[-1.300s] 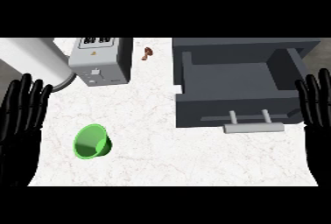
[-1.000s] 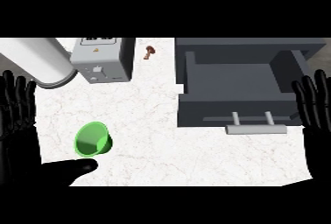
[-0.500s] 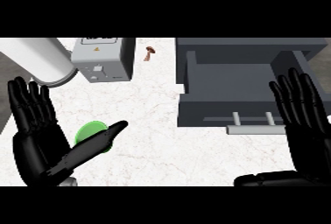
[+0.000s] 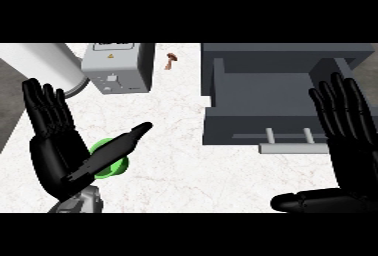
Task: Pick up the cup, place it into the drawer and close the drawer
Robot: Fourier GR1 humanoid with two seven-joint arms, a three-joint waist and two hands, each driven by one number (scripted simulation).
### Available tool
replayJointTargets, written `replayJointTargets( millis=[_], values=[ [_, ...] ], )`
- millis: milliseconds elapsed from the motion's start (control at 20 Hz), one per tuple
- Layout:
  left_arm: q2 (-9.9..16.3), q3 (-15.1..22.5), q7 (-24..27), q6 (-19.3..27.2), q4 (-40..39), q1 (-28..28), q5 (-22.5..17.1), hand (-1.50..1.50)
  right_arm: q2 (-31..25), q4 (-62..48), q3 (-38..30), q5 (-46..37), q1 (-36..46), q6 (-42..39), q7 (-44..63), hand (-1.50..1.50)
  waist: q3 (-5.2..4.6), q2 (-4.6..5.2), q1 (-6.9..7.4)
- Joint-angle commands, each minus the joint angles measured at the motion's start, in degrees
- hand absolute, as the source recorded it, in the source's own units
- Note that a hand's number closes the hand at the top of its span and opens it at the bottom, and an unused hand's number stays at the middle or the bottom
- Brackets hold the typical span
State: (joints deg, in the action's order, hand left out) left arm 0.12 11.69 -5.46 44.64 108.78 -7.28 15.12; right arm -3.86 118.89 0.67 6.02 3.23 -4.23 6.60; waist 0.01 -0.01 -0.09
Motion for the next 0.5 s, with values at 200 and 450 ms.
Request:
replayJointTargets(
  millis=[200, 450],
  values=[
    [1.42, -1.31, 2.73, 0.46, -0.47, 4.66, -4.02, -1.50, -0.21, -1.69, -2.30, 1.44, 0.80, -0.81, -1.33, -1.50, -0.01, -0.01, 0.15],
    [-0.11, 1.67, 2.83, 4.14, -1.63, 5.82, -3.82, -1.50, 0.67, -1.24, -1.43, -0.49, -0.10, 0.01, -2.09, -1.50, -0.01, -0.01, 0.11]
  ],
)
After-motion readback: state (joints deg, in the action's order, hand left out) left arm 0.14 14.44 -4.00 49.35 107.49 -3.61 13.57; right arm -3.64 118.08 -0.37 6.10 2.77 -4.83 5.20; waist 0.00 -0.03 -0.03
